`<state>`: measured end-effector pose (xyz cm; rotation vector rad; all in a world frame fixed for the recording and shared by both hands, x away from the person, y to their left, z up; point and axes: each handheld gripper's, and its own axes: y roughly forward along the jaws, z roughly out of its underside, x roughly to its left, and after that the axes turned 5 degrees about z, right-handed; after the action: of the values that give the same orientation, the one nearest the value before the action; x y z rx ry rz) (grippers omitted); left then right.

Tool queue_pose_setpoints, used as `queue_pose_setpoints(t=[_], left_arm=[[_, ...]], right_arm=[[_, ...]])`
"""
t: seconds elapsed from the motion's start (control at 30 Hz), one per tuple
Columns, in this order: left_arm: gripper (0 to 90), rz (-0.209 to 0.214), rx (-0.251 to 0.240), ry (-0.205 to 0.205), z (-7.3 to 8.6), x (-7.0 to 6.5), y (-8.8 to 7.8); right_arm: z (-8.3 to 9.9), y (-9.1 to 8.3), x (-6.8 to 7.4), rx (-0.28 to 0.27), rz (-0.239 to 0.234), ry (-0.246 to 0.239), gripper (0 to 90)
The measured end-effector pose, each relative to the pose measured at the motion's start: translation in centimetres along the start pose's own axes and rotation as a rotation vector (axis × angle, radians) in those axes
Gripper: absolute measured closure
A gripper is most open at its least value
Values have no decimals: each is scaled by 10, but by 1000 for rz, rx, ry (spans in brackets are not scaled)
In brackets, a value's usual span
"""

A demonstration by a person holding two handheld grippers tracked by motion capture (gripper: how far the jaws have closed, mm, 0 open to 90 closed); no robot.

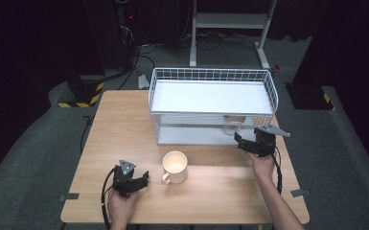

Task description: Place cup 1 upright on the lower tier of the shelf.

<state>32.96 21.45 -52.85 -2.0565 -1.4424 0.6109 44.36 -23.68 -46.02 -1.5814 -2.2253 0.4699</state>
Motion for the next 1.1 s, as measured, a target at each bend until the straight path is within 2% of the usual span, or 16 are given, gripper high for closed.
queue_pose_setpoints(t=[0.37, 0.5, 0.77, 1.1], left_arm=[[251, 0, 0, 0, 0, 0, 0], [251, 0, 0, 0, 0, 0, 0], [252, 1, 0, 0, 0, 0, 0], [252, 0, 0, -1, 0, 0, 0]], right_arm=[[5, -14, -2, 15, -29, 1, 108], [5, -18, -1, 8, -35, -18, 116], [13, -24, -2, -1, -46, 9, 131], [16, -37, -3, -9, -58, -8, 132]])
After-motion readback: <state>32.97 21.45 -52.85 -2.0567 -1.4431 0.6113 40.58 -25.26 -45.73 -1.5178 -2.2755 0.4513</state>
